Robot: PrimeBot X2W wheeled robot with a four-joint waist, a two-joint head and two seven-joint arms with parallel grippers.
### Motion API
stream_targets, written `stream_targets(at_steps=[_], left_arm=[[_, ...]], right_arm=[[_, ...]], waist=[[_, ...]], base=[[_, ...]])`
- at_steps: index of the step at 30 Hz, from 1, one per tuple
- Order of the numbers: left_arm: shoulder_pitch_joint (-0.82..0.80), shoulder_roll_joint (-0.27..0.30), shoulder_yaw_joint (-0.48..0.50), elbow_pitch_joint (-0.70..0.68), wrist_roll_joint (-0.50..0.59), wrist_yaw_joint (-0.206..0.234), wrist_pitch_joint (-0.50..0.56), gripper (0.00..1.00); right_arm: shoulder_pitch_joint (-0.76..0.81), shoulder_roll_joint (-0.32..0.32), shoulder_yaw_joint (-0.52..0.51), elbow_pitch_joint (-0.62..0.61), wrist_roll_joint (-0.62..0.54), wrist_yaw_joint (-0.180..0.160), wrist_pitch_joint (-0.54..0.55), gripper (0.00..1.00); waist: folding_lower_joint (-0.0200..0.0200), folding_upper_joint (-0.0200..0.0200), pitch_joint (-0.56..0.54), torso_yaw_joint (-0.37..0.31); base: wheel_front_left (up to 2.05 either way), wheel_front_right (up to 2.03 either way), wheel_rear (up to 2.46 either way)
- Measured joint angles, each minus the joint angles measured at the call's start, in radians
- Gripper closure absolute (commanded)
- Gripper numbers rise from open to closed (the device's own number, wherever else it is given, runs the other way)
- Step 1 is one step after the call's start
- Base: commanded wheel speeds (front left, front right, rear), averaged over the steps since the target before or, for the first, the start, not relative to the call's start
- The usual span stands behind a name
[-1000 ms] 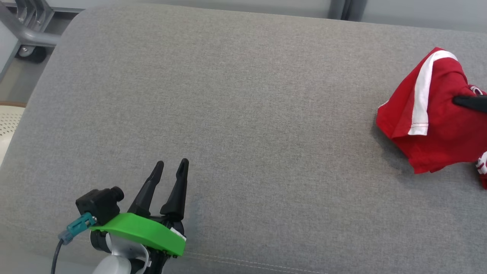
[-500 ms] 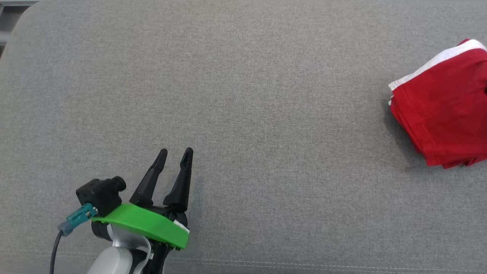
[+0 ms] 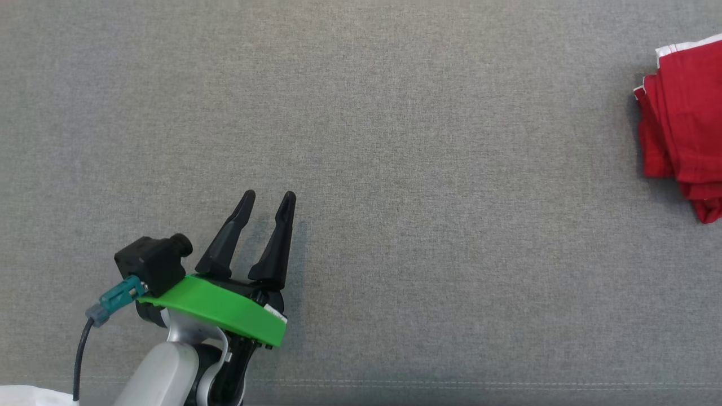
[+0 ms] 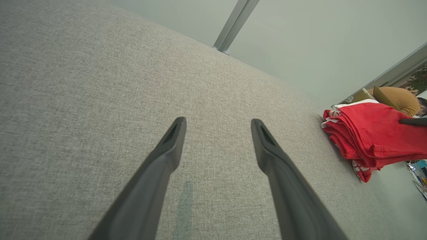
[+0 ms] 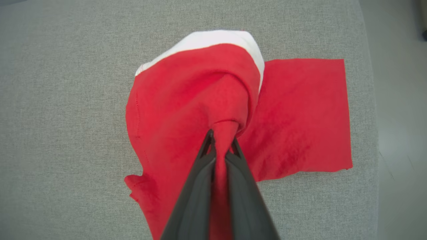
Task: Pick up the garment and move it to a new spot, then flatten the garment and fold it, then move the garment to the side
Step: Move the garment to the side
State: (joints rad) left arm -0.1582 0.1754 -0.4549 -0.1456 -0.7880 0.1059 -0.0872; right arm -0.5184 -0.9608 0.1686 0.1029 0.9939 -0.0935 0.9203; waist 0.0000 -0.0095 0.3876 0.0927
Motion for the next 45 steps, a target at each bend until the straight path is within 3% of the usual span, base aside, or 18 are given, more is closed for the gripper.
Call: stream_targets(at_steps=[9, 10, 11, 12, 18, 22, 31, 34, 45], left_arm=[[-0.035, -0.003, 0.001, 0.012, 0.01, 0.001, 0.009, 0.0], [-0.037, -0.002, 0.001, 0.014, 0.01, 0.001, 0.009, 0.0], [-0.043, -0.002, 0.0, 0.022, 0.011, 0.001, 0.012, 0.0], [-0.047, -0.002, 0.001, 0.025, 0.012, 0.001, 0.012, 0.0], [-0.052, -0.003, 0.003, 0.039, 0.018, 0.001, 0.012, 0.0], [-0.053, -0.003, 0.007, 0.055, 0.019, 0.001, 0.008, 0.0], [-0.051, 0.028, 0.045, 0.134, 0.102, 0.002, -0.07, 0.0], [-0.044, 0.04, 0.061, 0.16, 0.116, 0.006, -0.085, 0.0], [0.075, 0.111, 0.109, 0.288, 0.194, 0.01, -0.135, 0.0]], right_arm=[[0.048, 0.026, 0.028, 0.059, -0.053, -0.005, -0.081, 1.0], [0.051, 0.027, 0.027, 0.066, -0.073, -0.005, -0.103, 0.64], [0.056, 0.028, 0.027, 0.08, -0.1, -0.005, -0.141, 0.58], [0.057, 0.031, 0.027, 0.088, -0.11, -0.005, -0.162, 0.0], [0.081, 0.061, 0.03, 0.131, -0.168, -0.005, -0.271, 0.0], [0.098, 0.117, 0.03, 0.143, -0.175, -0.005, -0.36, 0.0], [0.098, 0.209, 0.033, 0.019, -0.312, 0.022, -0.704, 0.0], [0.113, 0.24, 0.042, 0.0, -0.332, 0.021, -0.764, 0.0], [0.362, 0.367, 0.059, 0.003, -0.417, -0.023, -1.019, 0.0]], waist=[[0.0, 0.0, 0.043, -0.026], [0.0, 0.0, 0.043, -0.03], [0.0, 0.0, 0.041, -0.037], [0.0, 0.0, 0.039, -0.04], [0.0, 0.0, 0.026, -0.057], [0.0, 0.0, 0.01, -0.066], [0.0, 0.0, -0.061, -0.082], [0.0, 0.0, -0.083, -0.084], [0.0, 0.0, -0.213, -0.088]], base=[[0.0, 0.0, 0.0], [0.0, 0.0, 0.0], [0.0, 0.0, 0.0], [0.0, 0.0, 0.0], [0.0, 0.0, 0.0], [0.0, 0.0, 0.0], [0.0, 0.0, 0.0], [0.0, 0.0, 0.0], [0.0, 0.0, 0.0]])
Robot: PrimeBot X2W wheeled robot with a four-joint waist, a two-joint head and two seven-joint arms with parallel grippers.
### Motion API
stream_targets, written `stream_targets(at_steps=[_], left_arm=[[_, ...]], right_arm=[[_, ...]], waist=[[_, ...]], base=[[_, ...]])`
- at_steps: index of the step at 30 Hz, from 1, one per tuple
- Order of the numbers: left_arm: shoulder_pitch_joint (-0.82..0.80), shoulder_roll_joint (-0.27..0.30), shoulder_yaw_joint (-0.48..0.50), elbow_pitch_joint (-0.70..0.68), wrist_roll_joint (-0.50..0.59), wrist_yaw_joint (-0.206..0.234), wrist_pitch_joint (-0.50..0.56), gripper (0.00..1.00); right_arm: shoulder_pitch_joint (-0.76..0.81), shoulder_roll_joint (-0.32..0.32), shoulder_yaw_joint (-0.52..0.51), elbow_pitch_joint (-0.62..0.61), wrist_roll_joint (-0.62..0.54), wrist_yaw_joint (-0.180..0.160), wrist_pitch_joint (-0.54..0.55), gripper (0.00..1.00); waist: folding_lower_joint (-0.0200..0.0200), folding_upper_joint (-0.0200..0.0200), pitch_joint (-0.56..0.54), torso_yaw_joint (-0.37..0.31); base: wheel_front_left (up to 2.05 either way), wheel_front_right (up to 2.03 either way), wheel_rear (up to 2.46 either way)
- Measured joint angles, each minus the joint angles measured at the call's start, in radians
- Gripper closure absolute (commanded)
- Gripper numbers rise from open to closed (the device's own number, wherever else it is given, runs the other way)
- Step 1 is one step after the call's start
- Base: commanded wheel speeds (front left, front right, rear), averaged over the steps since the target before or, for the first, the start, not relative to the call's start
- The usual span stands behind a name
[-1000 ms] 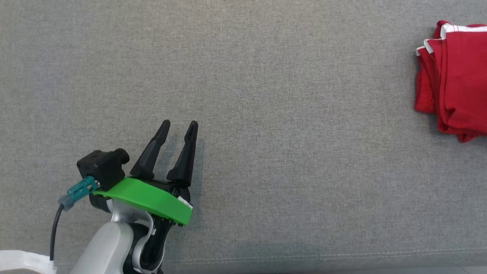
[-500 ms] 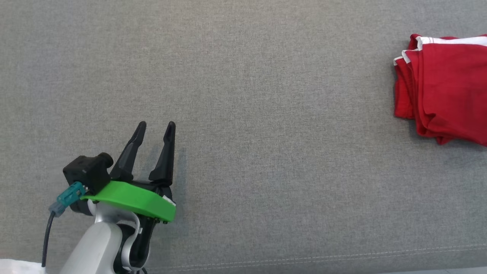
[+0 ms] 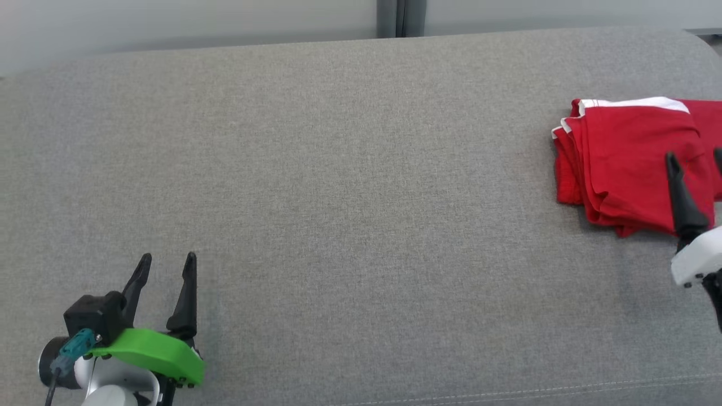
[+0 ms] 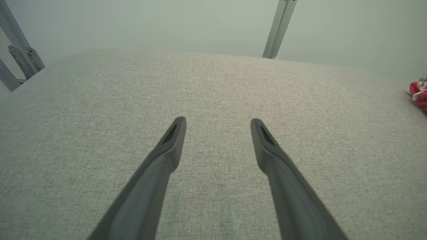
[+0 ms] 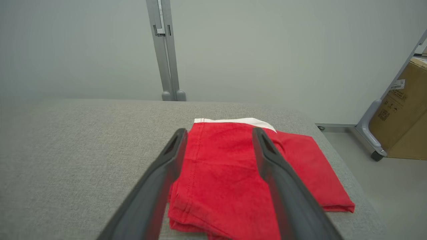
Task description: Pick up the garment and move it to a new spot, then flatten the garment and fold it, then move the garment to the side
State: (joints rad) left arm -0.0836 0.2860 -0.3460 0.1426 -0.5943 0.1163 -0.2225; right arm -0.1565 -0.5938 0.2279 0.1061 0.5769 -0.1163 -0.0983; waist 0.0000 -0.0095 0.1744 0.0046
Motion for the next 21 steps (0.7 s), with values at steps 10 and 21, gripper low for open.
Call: stream_targets(at_steps=[10, 21], left_arm=[[0.06, 0.007, 0.031, 0.027, 0.054, 0.003, -0.017, 0.0], [0.102, -0.048, 0.019, 0.076, 0.062, 0.004, -0.015, 1.0]], right_arm=[[0.195, 0.081, 0.004, 0.062, -0.046, -0.009, -0.121, 0.0], [0.26, 0.187, 0.015, 0.111, -0.084, -0.008, -0.128, 1.0]], waist=[[0.0, 0.0, -0.1, 0.017], [0.0, 0.0, -0.137, 0.054]], base=[[0.0, 0.0, 0.0], [0.0, 0.0, 0.0]])
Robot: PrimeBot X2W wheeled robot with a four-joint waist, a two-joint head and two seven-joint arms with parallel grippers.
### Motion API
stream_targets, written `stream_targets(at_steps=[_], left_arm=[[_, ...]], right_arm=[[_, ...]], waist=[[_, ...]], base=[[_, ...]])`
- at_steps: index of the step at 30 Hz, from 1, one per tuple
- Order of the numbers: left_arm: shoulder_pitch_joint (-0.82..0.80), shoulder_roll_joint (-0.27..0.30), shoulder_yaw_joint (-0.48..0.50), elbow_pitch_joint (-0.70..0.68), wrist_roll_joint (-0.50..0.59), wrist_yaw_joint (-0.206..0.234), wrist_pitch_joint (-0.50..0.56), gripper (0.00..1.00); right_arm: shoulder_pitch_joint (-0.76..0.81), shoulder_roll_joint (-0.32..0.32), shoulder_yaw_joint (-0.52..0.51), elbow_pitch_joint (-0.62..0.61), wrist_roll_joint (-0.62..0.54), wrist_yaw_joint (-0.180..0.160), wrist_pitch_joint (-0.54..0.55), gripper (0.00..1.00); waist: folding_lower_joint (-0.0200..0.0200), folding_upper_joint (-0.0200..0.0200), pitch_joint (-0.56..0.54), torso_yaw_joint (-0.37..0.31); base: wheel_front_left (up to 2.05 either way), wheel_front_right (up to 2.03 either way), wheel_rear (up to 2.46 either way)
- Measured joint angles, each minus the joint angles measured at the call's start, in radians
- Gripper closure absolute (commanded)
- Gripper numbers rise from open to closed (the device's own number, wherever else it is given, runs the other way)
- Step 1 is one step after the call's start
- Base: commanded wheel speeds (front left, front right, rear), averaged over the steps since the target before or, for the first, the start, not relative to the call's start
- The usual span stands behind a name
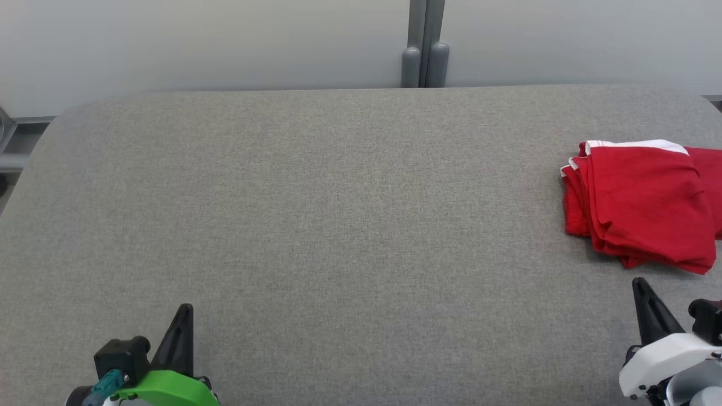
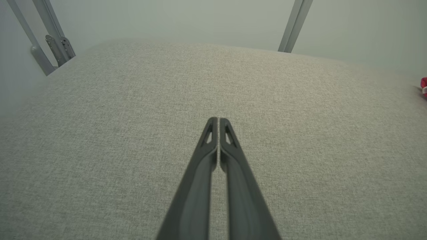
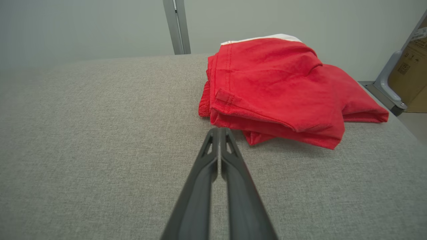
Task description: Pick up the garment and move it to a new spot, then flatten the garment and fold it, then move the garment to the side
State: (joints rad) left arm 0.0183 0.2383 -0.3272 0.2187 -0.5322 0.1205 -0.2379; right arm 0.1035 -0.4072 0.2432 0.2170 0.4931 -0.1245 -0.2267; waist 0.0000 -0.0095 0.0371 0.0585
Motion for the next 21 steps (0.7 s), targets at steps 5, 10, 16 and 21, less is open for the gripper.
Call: stream_targets(at_steps=[5, 10, 16, 21], left_arm=[[0.013, -0.018, 0.0, 0.012, -0.019, -0.004, 0.008, 1.0], [0.013, -0.028, 0.011, 0.012, -0.071, -0.012, 0.018, 1.0], [0.013, -0.033, 0.035, 0.011, -0.141, -0.023, 0.038, 1.0], [0.013, -0.041, 0.049, 0.01, -0.186, -0.033, 0.052, 1.0]], right_arm=[[0.014, 0.037, 0.003, 0.014, 0.016, 0.003, 0.009, 1.0], [0.013, 0.044, -0.01, 0.014, 0.071, 0.013, 0.018, 1.0], [0.012, 0.066, -0.029, 0.012, 0.14, 0.027, 0.035, 1.0], [0.008, 0.08, -0.048, 0.012, 0.192, 0.036, 0.052, 1.0]], waist=[[0.0, 0.0, -0.001, 0.0], [0.0, 0.0, -0.002, -0.004], [-0.0001, 0.0, -0.004, -0.008], [0.0, 0.0, -0.006, -0.011]], base=[[0.0, 0.0, 0.0], [0.0, 0.0, 0.0], [0.0, 0.0, 0.0], [0.0, 0.0, 0.0]])
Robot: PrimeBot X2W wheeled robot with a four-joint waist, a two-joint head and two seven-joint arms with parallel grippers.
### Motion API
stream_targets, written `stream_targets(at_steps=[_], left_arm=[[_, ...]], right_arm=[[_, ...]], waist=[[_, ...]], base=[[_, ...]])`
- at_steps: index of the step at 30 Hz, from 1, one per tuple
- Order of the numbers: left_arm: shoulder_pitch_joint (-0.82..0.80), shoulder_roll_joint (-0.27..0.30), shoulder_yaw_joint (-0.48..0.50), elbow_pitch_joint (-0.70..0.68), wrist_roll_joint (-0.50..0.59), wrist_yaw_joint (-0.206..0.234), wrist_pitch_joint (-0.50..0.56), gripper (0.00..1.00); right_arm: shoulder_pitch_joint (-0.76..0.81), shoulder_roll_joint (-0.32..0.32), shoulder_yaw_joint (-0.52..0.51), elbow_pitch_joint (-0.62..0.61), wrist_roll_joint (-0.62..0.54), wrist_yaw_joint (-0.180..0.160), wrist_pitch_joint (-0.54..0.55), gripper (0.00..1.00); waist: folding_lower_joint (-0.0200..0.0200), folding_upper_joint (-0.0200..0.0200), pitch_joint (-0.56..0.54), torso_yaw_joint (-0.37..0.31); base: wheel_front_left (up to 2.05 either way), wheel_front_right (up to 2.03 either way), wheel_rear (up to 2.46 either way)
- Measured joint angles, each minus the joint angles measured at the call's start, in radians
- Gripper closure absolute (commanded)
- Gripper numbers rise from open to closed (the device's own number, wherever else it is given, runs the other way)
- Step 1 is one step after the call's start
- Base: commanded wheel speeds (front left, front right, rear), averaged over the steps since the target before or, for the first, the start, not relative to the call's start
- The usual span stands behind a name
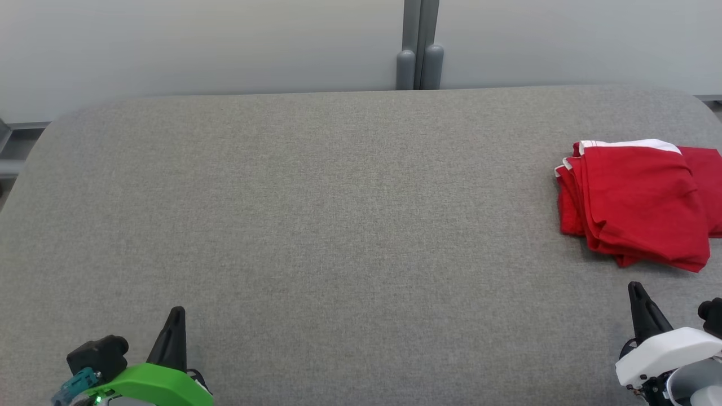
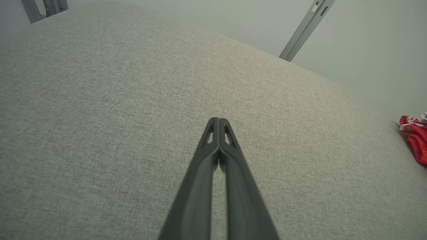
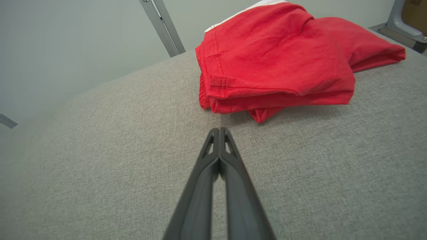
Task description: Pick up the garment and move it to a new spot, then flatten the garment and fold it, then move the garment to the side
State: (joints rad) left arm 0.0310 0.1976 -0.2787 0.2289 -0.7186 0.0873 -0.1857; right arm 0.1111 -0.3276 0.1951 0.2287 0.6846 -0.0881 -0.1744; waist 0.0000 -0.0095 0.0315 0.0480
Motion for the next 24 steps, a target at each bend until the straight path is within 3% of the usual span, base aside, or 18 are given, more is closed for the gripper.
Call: stream_targets(at_steps=[24], left_arm=[[-0.002, -0.038, 0.092, 0.004, -0.251, -0.055, 0.079, 1.0]], right_arm=[[-0.038, 0.079, -0.086, 0.003, 0.255, 0.053, 0.077, 1.0]], waist=[[0.0, 0.0, -0.008, -0.013]], base=[[0.0, 0.0, 0.0]])
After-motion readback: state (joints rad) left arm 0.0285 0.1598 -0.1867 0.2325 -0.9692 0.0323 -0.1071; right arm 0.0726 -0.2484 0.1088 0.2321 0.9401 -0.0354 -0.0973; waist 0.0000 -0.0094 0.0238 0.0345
